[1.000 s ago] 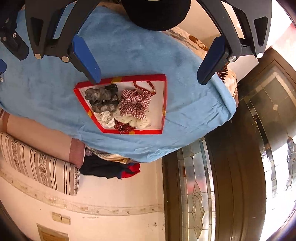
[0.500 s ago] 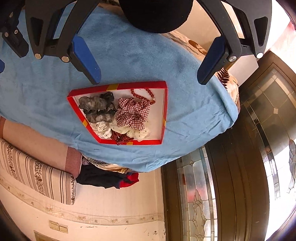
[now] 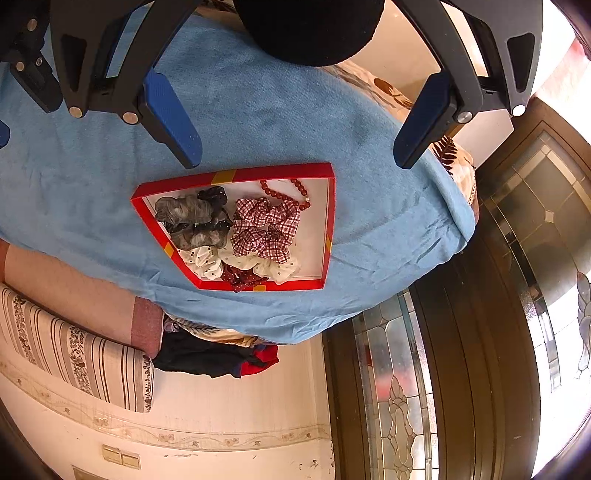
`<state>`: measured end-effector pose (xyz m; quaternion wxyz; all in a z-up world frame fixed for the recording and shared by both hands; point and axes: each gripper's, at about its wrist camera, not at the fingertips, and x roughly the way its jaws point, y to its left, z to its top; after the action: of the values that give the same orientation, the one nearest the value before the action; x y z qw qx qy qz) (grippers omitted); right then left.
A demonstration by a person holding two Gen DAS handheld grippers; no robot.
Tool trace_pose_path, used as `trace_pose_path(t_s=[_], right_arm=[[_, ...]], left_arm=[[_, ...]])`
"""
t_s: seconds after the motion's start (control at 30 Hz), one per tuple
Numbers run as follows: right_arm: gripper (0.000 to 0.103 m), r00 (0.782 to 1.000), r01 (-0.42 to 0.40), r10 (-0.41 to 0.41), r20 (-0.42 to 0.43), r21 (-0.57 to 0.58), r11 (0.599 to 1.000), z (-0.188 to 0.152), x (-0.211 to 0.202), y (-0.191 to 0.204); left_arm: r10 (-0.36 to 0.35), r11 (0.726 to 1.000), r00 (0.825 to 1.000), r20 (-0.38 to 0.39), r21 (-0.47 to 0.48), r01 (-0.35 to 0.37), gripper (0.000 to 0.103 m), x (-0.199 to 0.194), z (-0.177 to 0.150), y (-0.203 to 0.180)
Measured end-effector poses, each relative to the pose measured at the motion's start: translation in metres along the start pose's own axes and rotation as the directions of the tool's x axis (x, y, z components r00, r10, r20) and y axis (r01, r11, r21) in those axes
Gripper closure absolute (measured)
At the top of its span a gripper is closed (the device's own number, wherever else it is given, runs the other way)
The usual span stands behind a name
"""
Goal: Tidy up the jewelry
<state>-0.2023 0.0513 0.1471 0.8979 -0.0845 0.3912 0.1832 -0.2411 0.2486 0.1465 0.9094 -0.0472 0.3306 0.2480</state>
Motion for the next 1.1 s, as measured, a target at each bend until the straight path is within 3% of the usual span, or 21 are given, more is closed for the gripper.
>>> trace_pose_path(t_s=[1.1], right_arm=[[0.011, 1.0, 0.013, -0.014, -0.014, -0.027, 1.0, -0.0047, 0.0038, 0.0049]], left_arm=[[-0.005, 1.0, 1.0, -0.011, 0.003, 0.006, 0.0, 0.0061, -0.0028, 0.0039]])
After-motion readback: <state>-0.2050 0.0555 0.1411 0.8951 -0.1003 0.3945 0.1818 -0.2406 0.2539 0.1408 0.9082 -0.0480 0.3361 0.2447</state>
